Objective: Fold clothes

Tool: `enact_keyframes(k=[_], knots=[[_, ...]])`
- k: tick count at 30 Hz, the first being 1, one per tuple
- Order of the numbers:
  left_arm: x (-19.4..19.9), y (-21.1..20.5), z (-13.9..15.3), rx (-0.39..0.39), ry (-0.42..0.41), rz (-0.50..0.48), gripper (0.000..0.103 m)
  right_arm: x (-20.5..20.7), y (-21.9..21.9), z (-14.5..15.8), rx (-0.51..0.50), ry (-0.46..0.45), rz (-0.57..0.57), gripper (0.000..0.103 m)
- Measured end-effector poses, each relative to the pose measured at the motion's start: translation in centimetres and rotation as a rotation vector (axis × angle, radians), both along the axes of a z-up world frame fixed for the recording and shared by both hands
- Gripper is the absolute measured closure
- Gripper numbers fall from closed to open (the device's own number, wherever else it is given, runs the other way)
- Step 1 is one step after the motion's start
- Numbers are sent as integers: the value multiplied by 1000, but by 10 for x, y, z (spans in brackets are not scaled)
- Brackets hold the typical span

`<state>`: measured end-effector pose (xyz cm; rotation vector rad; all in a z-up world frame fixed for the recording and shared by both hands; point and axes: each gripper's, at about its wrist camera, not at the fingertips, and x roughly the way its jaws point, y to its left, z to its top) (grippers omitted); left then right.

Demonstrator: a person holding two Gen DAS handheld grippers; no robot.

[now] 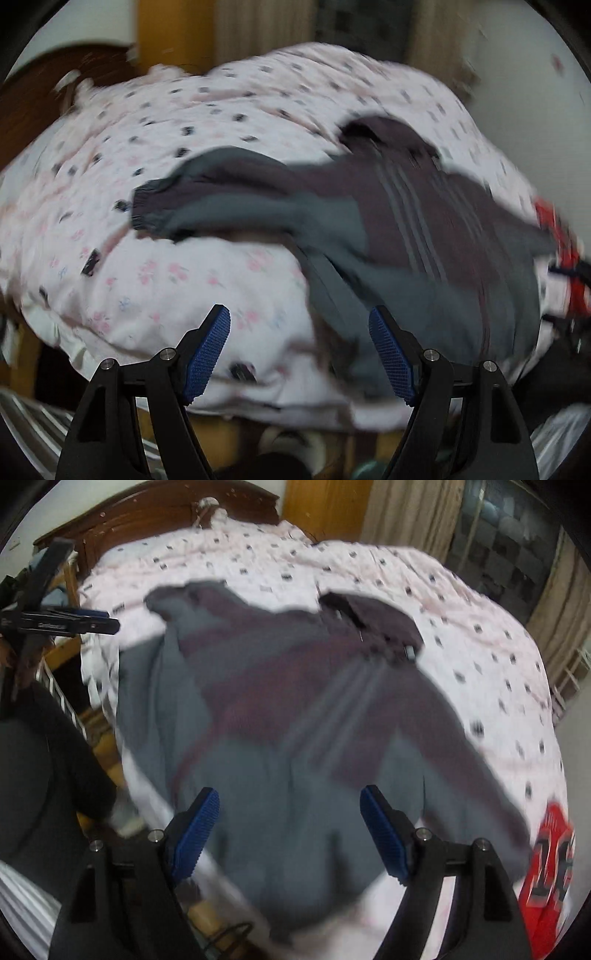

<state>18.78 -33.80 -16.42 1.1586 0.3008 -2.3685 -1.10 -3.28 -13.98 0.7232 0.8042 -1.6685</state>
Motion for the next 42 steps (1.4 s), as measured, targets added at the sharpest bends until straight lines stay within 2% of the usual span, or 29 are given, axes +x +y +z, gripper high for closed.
enact_keyframes(k=[4, 6, 9, 13, 14, 15, 16, 20, 23, 26, 27, 30, 35, 38, 40, 42], knots=[[-21, 27, -17, -223, -95, -141, 29, -6, 33, -30, 43, -3, -67, 23], [-30, 24, -33, -229, -149, -180, 29, -12, 50, -39, 51, -13, -104, 23], [-34, 15, -46, -127, -123, -251, 29, -19, 67, -42, 47, -43, -146, 23], [-43, 10, -44, -22, -53, -335, 32, -23, 80, -39, 40, -40, -185, 23], [-46, 10, -43, 0, -39, -354, 37, -23, 83, -38, 39, -38, -191, 23], [-48, 8, -42, 24, -35, -368, 49, -24, 85, -38, 38, -36, -198, 23], [-50, 7, -42, 49, -44, -376, 55, -25, 88, -37, 37, -35, -204, 23], [-50, -8, -46, 214, -138, -332, 77, -29, 92, -37, 28, -51, -219, 23], [-40, -12, -40, 293, -177, -289, 84, -32, 95, -37, 22, -64, -231, 23], [-27, -19, -28, 404, -159, -240, 88, -35, 98, -36, 15, -76, -242, 23], [-22, -21, -22, 432, -141, -228, 89, -36, 99, -36, 13, -80, -245, 23], [-12, -19, -10, 389, -152, -211, 89, -33, 98, -40, 16, -90, -227, 23], [-4, -21, -23, 377, -185, -172, 89, -25, 93, -54, 41, -102, -185, 23], [-4, -17, -28, 364, -174, -152, 89, -18, 90, -62, 54, -92, -159, 23], [-2, -9, -27, 329, -169, -154, 82, -14, 87, -67, 57, -81, -151, 23], [-1, 2, -26, 277, -181, -176, 64, -11, 83, -72, 59, -69, -150, 23]])
